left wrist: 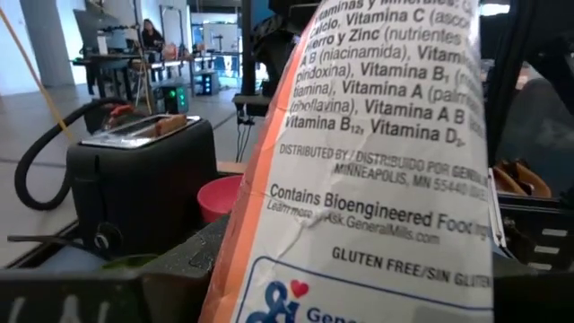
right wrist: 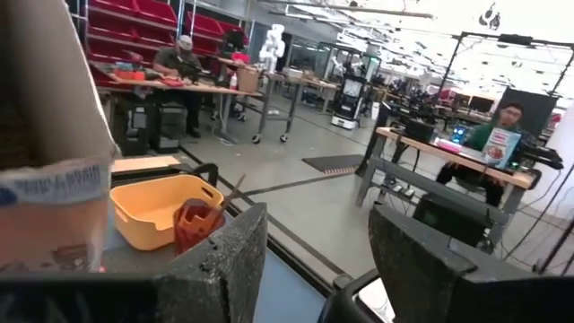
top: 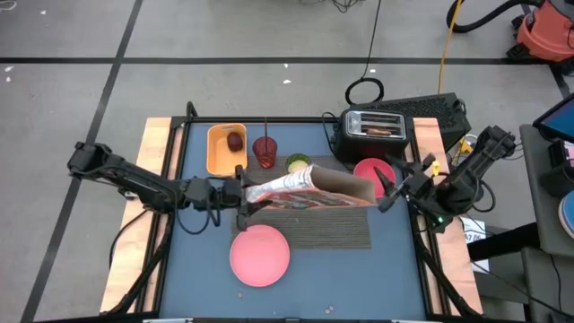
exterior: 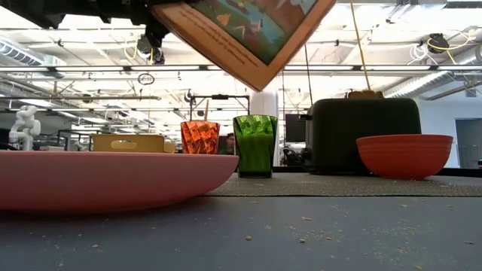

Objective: Arrange a breakfast setting
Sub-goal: Pour the cereal from the cereal box into the pink bowl

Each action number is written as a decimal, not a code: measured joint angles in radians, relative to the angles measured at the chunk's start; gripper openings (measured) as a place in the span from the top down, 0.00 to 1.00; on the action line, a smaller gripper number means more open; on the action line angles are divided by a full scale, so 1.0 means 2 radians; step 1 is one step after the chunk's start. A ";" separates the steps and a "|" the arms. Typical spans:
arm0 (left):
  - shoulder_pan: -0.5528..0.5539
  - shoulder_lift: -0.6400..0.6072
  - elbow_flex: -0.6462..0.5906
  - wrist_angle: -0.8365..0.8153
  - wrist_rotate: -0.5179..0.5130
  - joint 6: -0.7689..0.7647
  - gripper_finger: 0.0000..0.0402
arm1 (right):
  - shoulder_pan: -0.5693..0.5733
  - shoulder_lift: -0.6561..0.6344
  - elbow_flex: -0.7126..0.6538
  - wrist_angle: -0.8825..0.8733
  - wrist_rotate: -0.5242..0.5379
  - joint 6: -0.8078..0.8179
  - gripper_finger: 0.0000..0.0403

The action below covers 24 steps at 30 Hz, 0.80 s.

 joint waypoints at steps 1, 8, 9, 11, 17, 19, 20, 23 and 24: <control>0.000 -0.007 0.000 -0.011 0.001 -0.002 0.48 | 0.002 0.001 0.000 -0.003 0.000 0.007 0.54; -0.003 -0.061 0.000 -0.078 -0.001 -0.015 0.48 | 0.004 0.014 0.000 -0.042 0.000 0.084 0.54; -0.003 -0.069 0.000 -0.089 -0.001 -0.015 0.48 | 0.004 0.016 0.000 -0.050 0.000 0.097 0.54; -0.004 -0.086 0.000 -0.108 -0.001 -0.016 0.48 | 0.004 0.020 0.000 -0.064 -0.001 0.120 0.54; -0.005 -0.135 0.000 -0.165 -0.002 -0.020 0.48 | 0.004 0.021 0.000 -0.072 -0.001 0.125 0.54; -0.005 -0.148 0.000 -0.178 -0.002 -0.020 0.48 | 0.003 0.017 0.000 -0.071 -0.001 0.135 0.54; -0.005 -0.154 0.000 -0.180 -0.002 -0.020 0.48 | 0.002 0.016 0.000 -0.071 -0.001 0.146 0.54; -0.005 -0.170 0.000 -0.184 -0.002 -0.020 0.48 | -0.006 0.016 0.000 -0.074 -0.001 0.172 0.54; -0.005 -0.174 0.000 -0.184 -0.002 -0.019 0.48 | -0.009 0.016 0.000 -0.074 -0.001 0.176 0.54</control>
